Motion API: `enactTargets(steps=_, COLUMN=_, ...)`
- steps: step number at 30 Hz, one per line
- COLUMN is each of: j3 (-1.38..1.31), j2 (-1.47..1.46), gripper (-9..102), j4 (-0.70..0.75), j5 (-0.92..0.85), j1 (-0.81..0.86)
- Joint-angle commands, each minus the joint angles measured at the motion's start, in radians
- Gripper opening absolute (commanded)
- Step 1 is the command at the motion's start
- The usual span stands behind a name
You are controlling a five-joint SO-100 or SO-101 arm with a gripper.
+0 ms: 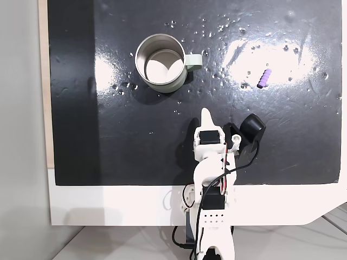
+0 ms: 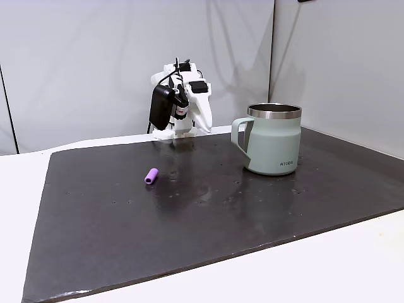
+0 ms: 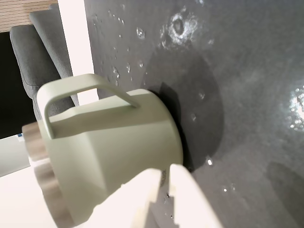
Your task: Grasp a pengrip and put it in the cup.
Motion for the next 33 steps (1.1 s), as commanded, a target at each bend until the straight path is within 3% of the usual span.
enactTargets(steps=1, j3=-0.006, j2=0.012, gripper=0, j4=0.008, j5=-0.04, j1=-0.048)
enactTargets(steps=13, j3=-0.02, j2=0.012, gripper=0, j4=0.037, j5=-0.04, j1=-0.031)
enactTargets(steps=24, j3=-0.192, j2=-0.002, gripper=0, j4=0.061, j5=-0.02, j1=0.202)
enactTargets(steps=33, j3=-0.428, j2=-0.449, gripper=0, j4=-0.04, j5=-0.02, j1=0.287)
